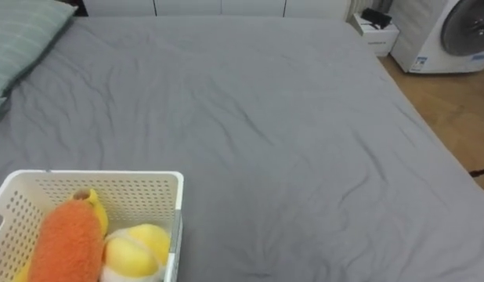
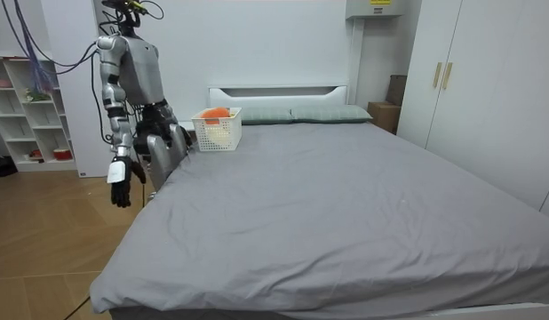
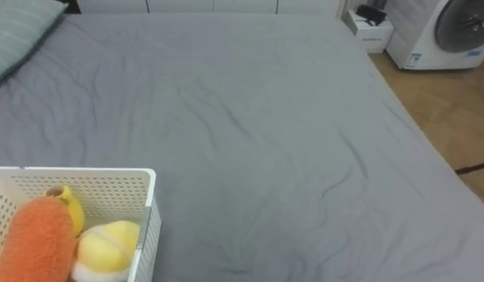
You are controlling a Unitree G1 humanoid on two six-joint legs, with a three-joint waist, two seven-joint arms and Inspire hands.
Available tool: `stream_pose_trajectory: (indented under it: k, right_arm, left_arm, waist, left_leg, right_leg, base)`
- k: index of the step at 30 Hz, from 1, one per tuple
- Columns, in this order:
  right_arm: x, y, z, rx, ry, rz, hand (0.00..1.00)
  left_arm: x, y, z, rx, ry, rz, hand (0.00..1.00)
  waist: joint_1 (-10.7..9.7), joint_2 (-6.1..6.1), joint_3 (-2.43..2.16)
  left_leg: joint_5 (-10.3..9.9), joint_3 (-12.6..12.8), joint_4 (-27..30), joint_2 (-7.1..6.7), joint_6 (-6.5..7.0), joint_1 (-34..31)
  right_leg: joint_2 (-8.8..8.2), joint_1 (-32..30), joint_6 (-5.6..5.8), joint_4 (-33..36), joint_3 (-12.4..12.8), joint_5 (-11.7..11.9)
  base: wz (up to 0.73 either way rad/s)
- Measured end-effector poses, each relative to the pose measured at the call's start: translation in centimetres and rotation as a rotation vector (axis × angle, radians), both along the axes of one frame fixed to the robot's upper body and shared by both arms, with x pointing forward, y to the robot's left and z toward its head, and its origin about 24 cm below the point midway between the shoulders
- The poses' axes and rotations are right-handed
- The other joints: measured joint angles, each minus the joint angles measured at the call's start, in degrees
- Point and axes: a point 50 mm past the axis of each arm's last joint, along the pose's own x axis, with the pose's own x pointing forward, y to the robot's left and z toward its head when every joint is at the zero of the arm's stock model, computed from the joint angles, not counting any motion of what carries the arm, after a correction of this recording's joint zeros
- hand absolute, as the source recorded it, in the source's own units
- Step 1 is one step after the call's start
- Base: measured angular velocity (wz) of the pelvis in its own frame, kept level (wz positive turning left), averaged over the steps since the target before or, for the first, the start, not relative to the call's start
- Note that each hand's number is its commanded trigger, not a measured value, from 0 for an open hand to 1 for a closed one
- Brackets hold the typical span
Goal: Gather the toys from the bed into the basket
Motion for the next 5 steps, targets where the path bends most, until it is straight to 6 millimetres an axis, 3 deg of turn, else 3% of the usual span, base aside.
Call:
stream_pose_trajectory:
  k: [5]
  right_arm:
    - [0.3, 1.6, -0.5, 0.094, -0.008, 0.009, 0.0]
  left_arm:
    - [0.0, -0.2, -0.1, -0.016, 0.005, -0.007, 0.0]
  waist:
    - [0.27, 0.27, 0.0]
  left_leg:
    - [0.0, -0.13, 0.31, 0.0, -0.01, 0.07]
  right_leg:
    - [0.01, 0.07, -0.02, -0.04, -0.43, 0.0]
  base:
    - [0.0]
